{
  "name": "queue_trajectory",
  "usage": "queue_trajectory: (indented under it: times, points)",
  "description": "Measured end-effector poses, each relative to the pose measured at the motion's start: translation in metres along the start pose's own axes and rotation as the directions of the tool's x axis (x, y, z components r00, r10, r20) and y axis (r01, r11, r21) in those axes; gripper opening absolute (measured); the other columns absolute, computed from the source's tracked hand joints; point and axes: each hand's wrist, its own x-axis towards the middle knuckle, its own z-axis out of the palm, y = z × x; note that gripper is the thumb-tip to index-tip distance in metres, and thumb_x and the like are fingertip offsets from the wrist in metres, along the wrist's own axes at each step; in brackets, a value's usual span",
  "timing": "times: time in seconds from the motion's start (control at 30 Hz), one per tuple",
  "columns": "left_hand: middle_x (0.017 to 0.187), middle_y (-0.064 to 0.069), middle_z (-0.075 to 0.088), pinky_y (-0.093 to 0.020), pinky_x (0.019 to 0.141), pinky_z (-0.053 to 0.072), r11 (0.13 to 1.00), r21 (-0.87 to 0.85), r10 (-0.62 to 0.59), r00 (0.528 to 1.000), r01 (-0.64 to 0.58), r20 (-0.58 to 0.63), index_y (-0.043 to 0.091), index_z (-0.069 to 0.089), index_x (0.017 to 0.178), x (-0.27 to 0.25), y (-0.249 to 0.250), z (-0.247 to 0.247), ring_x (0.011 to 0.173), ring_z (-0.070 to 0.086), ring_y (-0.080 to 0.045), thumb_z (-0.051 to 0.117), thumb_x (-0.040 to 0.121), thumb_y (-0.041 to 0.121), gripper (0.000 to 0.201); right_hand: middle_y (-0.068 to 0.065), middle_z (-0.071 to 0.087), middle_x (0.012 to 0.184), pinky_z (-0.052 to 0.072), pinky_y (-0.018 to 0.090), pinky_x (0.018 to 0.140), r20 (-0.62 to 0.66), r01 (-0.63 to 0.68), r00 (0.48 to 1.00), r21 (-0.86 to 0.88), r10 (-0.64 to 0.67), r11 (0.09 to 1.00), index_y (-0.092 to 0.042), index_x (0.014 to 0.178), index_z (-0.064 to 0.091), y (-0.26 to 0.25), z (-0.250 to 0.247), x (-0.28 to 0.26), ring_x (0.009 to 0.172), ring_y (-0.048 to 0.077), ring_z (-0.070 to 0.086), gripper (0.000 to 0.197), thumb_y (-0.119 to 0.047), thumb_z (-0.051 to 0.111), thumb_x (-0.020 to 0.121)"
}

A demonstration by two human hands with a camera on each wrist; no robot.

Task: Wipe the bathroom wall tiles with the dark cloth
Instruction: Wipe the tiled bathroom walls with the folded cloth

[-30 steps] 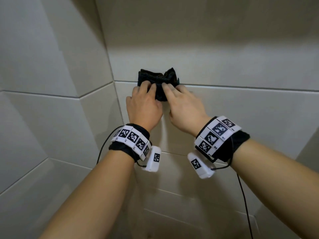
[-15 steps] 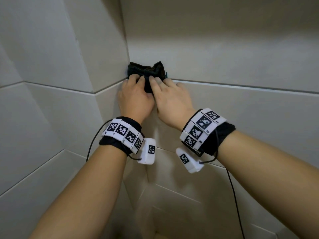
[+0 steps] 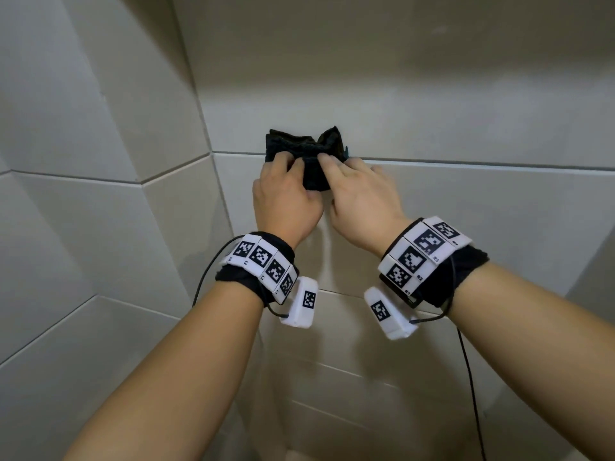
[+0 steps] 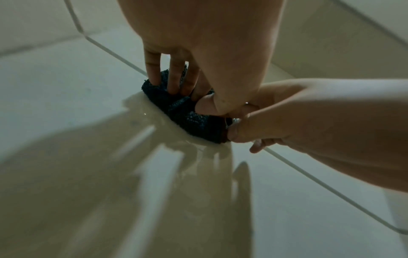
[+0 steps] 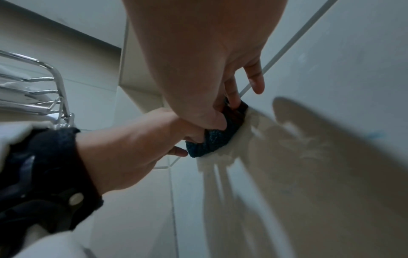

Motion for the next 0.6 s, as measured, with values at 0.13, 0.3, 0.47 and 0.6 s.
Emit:
queue_trajectory:
  times: [0.13, 0.3, 0.47, 0.6]
  points:
    - [0.112, -0.007, 0.058, -0.038, 0.072, 0.04, 0.995, -0.01, 0.099, 0.995, -0.099, 0.024, 0.01, 0.067, 0.107, -0.013, 0.045, 0.008, 0.1, 0.053, -0.031, 0.05, 0.072, 0.021, 0.041, 0.002, 0.051, 0.143, 0.04, 0.039, 0.085, -0.025, -0.095, 0.995, -0.001, 0.095, 0.995, -0.011, 0.149, 0.031, 0.034, -0.012, -0.036, 0.122, 0.026, 0.047, 0.071, -0.011, 0.049, 0.081]
    - [0.115, -0.007, 0.057, -0.038, 0.073, 0.038, 0.985, -0.025, 0.171, 0.982, -0.169, 0.085, 0.011, 0.066, 0.112, -0.021, 0.098, 0.013, 0.102, 0.052, -0.031, 0.046, 0.073, 0.025, 0.047, 0.003, 0.053, 0.141, 0.041, 0.04, 0.086, -0.035, -0.202, 0.979, -0.026, 0.202, 0.979, -0.012, 0.149, 0.033, 0.072, -0.032, -0.072, 0.121, 0.028, 0.048, 0.069, -0.013, 0.052, 0.082]
    - [0.123, -0.006, 0.054, -0.04, 0.077, 0.039, 0.964, -0.051, 0.265, 0.954, -0.26, 0.14, 0.012, 0.062, 0.124, -0.031, 0.141, 0.02, 0.109, 0.049, -0.03, 0.053, 0.076, 0.026, 0.051, 0.002, 0.053, 0.141, 0.042, 0.041, 0.088, -0.047, -0.314, 0.949, -0.069, 0.311, 0.947, -0.014, 0.149, 0.032, 0.1, -0.046, -0.103, 0.121, 0.027, 0.048, 0.069, -0.015, 0.053, 0.083]
    - [0.131, -0.005, 0.052, -0.04, 0.077, 0.039, 0.954, -0.032, 0.299, 0.941, -0.298, 0.158, 0.013, 0.057, 0.131, -0.034, 0.154, 0.021, 0.113, 0.048, -0.029, 0.055, 0.077, 0.026, 0.055, 0.005, 0.053, 0.14, 0.042, 0.042, 0.09, -0.039, -0.343, 0.939, -0.074, 0.341, 0.937, -0.013, 0.149, 0.032, 0.109, -0.053, -0.114, 0.121, 0.029, 0.048, 0.071, -0.014, 0.054, 0.082]
